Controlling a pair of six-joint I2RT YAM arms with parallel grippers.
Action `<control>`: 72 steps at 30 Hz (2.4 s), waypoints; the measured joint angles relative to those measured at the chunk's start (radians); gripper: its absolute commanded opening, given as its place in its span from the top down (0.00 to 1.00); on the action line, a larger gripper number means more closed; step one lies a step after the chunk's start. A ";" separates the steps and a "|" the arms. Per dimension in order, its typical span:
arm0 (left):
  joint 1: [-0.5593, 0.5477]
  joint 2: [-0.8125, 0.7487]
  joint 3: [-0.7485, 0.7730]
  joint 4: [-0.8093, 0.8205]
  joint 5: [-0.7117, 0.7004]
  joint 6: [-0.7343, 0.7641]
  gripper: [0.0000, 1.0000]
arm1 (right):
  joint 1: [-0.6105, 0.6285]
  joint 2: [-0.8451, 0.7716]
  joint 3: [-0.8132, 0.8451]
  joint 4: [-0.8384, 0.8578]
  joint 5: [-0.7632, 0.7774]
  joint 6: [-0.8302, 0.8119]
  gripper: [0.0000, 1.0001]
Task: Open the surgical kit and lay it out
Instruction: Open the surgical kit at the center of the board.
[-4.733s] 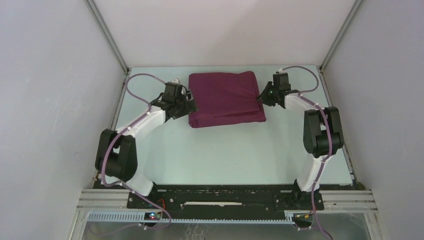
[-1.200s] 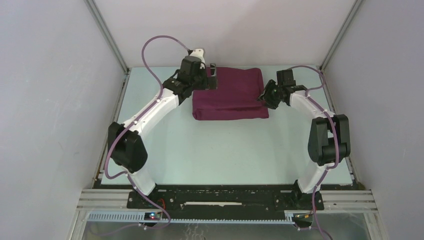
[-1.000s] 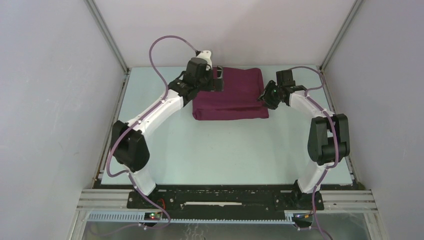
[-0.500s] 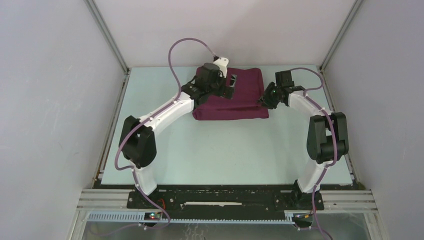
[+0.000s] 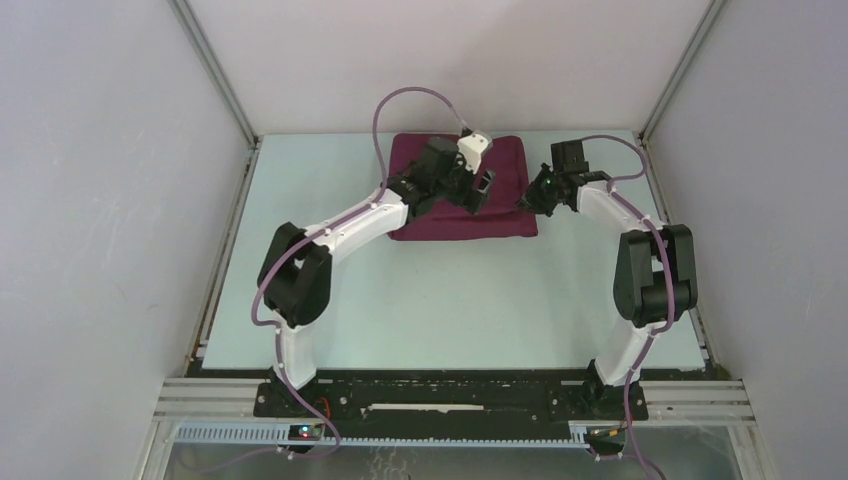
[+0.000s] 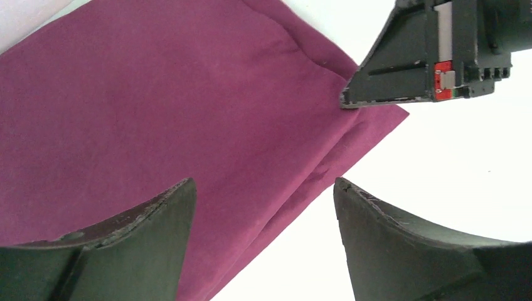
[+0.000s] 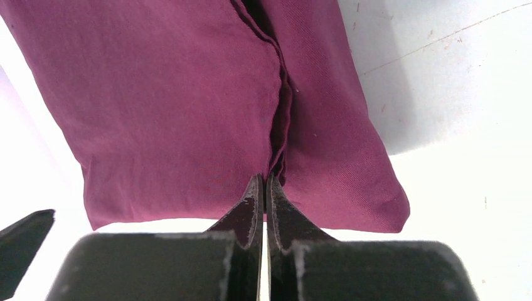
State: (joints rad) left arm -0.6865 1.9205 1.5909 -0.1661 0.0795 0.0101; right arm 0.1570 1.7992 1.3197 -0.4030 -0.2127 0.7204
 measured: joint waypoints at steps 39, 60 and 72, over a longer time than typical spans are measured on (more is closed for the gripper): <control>-0.029 0.264 0.190 0.157 0.196 0.149 0.45 | 0.020 -0.010 0.179 -0.126 -0.060 -0.001 1.00; -0.031 0.307 0.249 0.149 0.078 0.087 1.00 | -0.005 -0.019 0.206 -0.134 -0.029 -0.035 0.31; 0.162 0.284 0.248 0.110 -0.124 -0.047 1.00 | -0.066 -0.193 0.073 -0.122 -0.020 -0.076 0.28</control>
State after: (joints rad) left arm -0.5243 2.2044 1.8385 -0.0563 -0.0441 -0.0372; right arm 0.0910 1.6058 1.3930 -0.5251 -0.2325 0.6441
